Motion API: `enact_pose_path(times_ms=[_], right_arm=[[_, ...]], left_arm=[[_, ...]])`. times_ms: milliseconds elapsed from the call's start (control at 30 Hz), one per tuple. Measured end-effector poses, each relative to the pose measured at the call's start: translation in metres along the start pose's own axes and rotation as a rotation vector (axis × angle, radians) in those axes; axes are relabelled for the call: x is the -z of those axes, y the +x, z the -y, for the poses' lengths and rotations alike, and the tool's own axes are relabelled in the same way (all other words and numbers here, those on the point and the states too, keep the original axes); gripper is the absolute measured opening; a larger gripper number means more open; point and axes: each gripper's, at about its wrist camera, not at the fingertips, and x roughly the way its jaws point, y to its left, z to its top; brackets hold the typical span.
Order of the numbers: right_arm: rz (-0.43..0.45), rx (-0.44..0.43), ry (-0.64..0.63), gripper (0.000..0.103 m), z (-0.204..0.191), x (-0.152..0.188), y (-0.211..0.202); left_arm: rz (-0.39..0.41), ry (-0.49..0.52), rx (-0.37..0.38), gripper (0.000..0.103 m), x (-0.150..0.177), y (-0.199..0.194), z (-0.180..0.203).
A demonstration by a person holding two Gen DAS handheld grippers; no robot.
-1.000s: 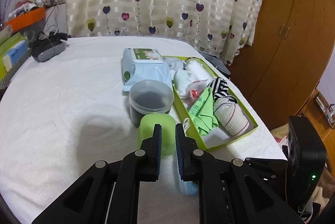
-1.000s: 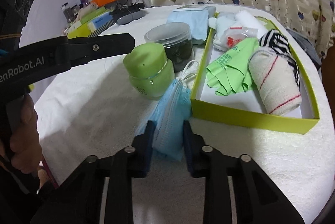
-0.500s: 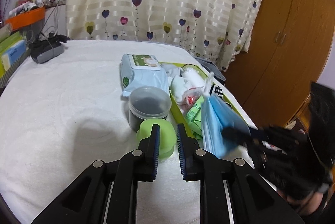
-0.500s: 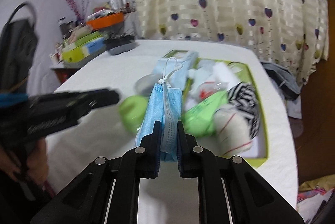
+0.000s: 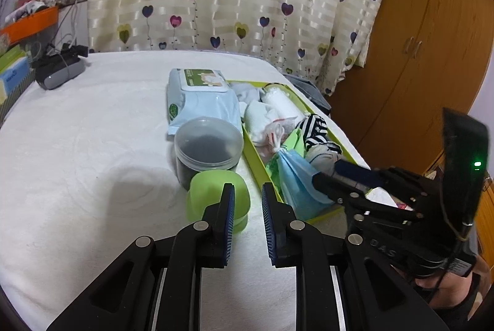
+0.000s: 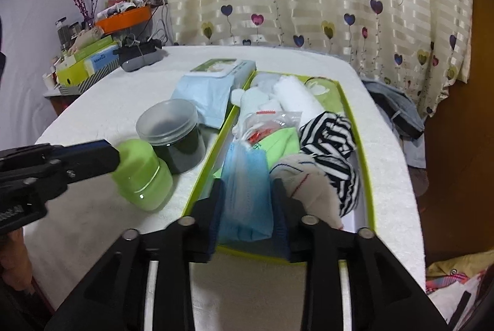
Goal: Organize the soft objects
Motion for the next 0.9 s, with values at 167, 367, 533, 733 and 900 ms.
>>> enact_pose_path(times_ms=[167,367,533,733,900], right_arm=[[0.031,0.009,0.004,0.039,0.0,0.0,-0.016],[0.04,0.007,0.017,0.039,-0.003,0.004,-0.029],[0.049,0.008,0.017,0.04,-0.007,0.01,-0.042],[0.041,0.012,0.026,0.049,-0.012,0.02,-0.051],[0.03,0.024,0.041,0.049,-0.015,0.026,-0.055]], left_arm=[[0.003,0.017,0.009,0.02,0.002,-0.004,0.007],[0.012,0.039,0.007,0.025,0.006,-0.013,0.017],[0.014,0.054,-0.001,0.031,0.012,-0.017,0.022],[0.0,0.069,-0.017,0.034,0.022,-0.018,0.025],[-0.006,0.073,-0.027,0.034,0.03,-0.019,0.026]])
